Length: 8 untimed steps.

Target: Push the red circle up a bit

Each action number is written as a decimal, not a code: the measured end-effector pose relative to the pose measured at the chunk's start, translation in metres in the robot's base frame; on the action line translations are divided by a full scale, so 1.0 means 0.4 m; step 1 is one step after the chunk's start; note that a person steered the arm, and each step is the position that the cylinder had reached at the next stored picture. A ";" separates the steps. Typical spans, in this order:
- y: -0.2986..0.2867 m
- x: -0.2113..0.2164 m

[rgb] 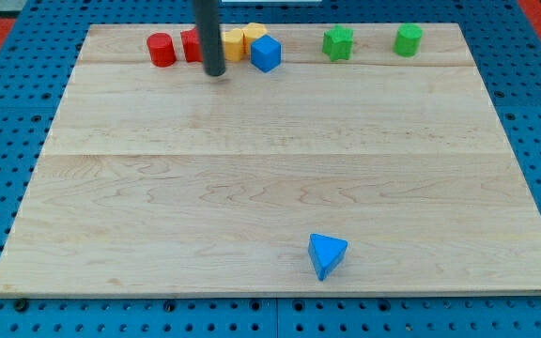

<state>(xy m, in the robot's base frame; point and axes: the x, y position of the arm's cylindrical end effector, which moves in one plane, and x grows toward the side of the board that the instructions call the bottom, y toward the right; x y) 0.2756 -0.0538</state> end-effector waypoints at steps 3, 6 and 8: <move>0.331 0.044; 0.239 0.091; 0.239 0.211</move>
<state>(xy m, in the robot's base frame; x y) 0.3601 0.0419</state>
